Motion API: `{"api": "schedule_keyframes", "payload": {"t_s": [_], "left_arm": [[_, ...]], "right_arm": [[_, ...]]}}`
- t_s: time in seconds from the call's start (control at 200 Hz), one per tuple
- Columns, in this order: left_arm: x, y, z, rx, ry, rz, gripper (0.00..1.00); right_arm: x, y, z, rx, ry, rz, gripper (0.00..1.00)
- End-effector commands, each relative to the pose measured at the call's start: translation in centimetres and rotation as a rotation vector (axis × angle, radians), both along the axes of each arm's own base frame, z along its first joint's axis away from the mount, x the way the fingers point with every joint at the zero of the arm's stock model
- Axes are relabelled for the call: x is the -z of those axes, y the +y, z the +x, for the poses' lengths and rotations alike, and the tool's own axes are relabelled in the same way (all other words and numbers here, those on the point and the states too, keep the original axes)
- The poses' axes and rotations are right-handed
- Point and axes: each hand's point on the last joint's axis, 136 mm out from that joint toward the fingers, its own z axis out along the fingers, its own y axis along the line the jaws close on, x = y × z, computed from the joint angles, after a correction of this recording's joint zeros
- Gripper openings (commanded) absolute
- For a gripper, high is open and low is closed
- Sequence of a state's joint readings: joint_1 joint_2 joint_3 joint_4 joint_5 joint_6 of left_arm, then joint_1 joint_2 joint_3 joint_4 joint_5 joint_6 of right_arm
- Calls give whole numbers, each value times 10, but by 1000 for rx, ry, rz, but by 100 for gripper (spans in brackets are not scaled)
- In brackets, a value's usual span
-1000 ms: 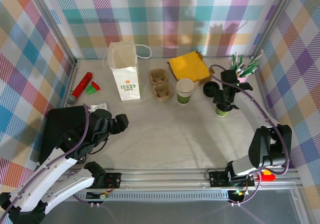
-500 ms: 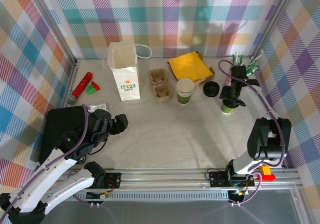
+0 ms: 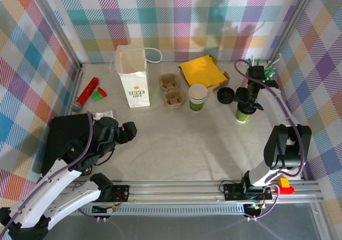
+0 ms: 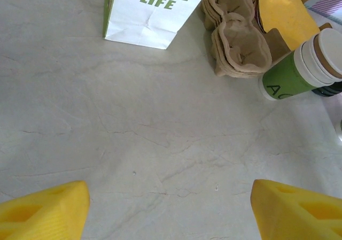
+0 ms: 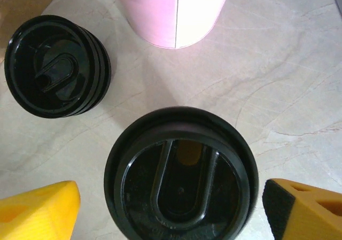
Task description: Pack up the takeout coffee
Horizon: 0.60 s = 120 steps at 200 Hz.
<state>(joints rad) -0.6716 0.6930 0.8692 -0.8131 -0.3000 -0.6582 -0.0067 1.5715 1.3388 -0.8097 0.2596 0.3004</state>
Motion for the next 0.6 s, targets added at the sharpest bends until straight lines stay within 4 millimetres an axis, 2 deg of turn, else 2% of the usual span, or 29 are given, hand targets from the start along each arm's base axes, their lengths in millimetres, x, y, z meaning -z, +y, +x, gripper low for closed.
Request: {"api": "schedule_keyframes", "payload": {"t_s": [0.0,0.16,0.265,0.36,0.475,0.595], "left_arm": [[-12,-5,2,18,-14,-26,79],[-15,-21,11,58,-2,-38,79],[-14,-39,21,101,22,-47,77],[-12,-58,33,134,47,-58,73],[-5,-82,51,162,77,-66,72],[3,-108,70,180,97,-40,72]], "right_arm": [[-34,1,-9,-11,-50,17,90],[-73,28,-23,-89,-165,150,89],[-97,61,-35,-183,-275,313,89],[-117,99,-52,-313,-375,513,89],[-122,130,-70,-397,-396,709,89],[-111,155,-83,-477,-387,810,89]]}}
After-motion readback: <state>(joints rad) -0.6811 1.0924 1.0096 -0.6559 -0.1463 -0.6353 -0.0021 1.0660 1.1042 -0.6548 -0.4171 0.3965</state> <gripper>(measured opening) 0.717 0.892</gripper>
